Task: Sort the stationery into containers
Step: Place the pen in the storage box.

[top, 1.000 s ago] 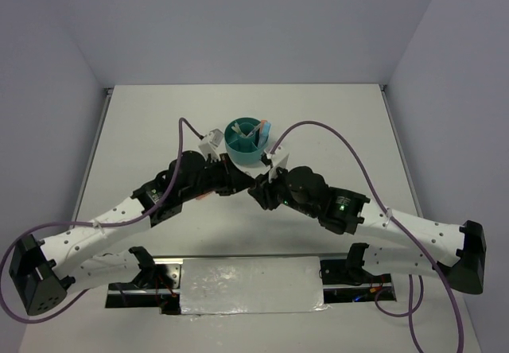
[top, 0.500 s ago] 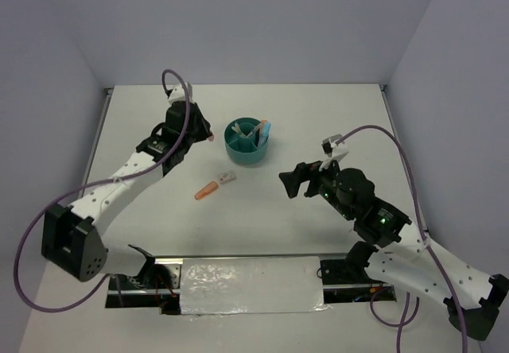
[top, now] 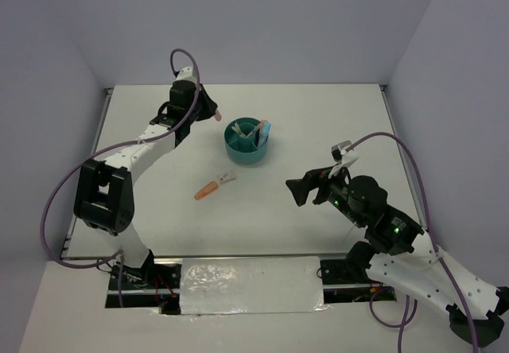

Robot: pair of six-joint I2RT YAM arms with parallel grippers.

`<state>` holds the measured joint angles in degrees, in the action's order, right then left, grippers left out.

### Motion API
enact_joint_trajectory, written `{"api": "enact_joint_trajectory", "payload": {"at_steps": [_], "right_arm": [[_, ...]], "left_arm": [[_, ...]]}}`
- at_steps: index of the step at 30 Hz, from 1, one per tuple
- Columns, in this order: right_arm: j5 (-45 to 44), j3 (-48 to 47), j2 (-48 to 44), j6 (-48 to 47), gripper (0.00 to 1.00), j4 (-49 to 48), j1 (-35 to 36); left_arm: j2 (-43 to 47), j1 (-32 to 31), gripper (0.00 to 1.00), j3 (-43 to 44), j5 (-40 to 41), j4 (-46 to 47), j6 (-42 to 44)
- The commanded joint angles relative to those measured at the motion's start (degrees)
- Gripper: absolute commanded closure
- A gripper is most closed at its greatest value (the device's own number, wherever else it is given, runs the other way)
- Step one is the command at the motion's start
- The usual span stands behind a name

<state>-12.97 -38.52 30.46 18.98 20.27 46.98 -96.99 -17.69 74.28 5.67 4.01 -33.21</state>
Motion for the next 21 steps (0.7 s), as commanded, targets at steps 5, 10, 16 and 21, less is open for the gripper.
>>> {"api": "enact_joint_trajectory", "payload": {"at_steps": [5, 10, 16, 21], "right_arm": [[1.2, -0.2, 0.0, -1.1, 0.0, 0.3, -0.2], [1.9, -0.1, 0.6, -1.2, 0.0, -0.1, -0.3], [2.3, -0.6, 1.1, -1.4, 0.0, 0.1, -0.2], [2.9, -0.9, 1.0, -1.7, 0.0, 0.1, -0.2]], "left_arm": [[-1.7, -0.3, 1.0, -1.4, -7.8, 8.7, -3.7], [-2.8, -0.3, 0.99, -3.7, -10.9, 11.8, -4.9], [-4.2, -0.6, 0.92, -3.8, -12.8, 12.3, -5.3], [-4.7, -0.6, 0.57, -4.5, -12.8, 12.4, -5.3]]}}
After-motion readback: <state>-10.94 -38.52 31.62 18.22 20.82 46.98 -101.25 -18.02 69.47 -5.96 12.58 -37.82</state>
